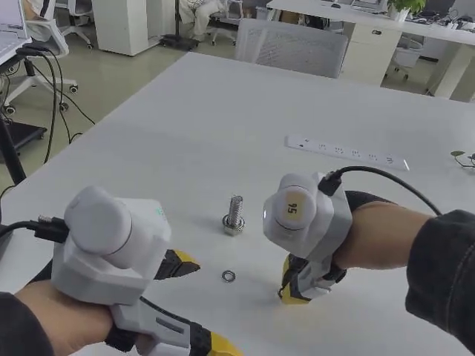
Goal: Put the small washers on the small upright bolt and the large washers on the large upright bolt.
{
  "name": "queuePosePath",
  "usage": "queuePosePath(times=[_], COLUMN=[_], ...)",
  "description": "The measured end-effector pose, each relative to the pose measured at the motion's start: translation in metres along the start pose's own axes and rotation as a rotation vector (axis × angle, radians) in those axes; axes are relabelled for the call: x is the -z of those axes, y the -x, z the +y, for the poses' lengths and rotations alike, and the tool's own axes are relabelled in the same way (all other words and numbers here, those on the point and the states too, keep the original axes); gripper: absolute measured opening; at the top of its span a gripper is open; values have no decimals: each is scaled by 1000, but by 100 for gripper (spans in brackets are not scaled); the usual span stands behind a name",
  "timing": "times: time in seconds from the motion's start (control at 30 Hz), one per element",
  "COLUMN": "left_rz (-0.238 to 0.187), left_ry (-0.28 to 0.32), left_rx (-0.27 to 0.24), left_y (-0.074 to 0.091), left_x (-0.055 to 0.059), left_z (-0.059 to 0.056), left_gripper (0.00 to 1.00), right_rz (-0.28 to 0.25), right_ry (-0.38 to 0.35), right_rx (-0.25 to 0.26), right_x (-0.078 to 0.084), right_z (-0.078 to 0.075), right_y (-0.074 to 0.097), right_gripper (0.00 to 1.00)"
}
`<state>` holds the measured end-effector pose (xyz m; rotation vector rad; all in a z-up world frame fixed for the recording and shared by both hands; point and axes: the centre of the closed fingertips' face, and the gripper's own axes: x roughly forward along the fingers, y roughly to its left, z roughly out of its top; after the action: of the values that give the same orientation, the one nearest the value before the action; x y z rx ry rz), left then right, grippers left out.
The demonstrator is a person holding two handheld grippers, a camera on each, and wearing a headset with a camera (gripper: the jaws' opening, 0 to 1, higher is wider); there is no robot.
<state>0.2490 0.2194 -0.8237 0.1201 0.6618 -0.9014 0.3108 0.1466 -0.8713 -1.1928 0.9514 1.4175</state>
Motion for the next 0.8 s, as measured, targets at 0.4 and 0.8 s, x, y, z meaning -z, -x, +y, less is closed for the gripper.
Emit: queuePosePath(times=[0.4,0.8], left_rz=[5,10], left_ry=[-3,-9], left_rx=[-1,-5], left_y=[-1,-3], left_x=[1,0], left_z=[0,0], left_gripper=[78,78], right_rz=[-5,5], right_ry=[-56,-106], right_rx=[14,38], right_x=[24,52], right_z=[1,-2], right_y=[8,20], right_gripper=[14,14])
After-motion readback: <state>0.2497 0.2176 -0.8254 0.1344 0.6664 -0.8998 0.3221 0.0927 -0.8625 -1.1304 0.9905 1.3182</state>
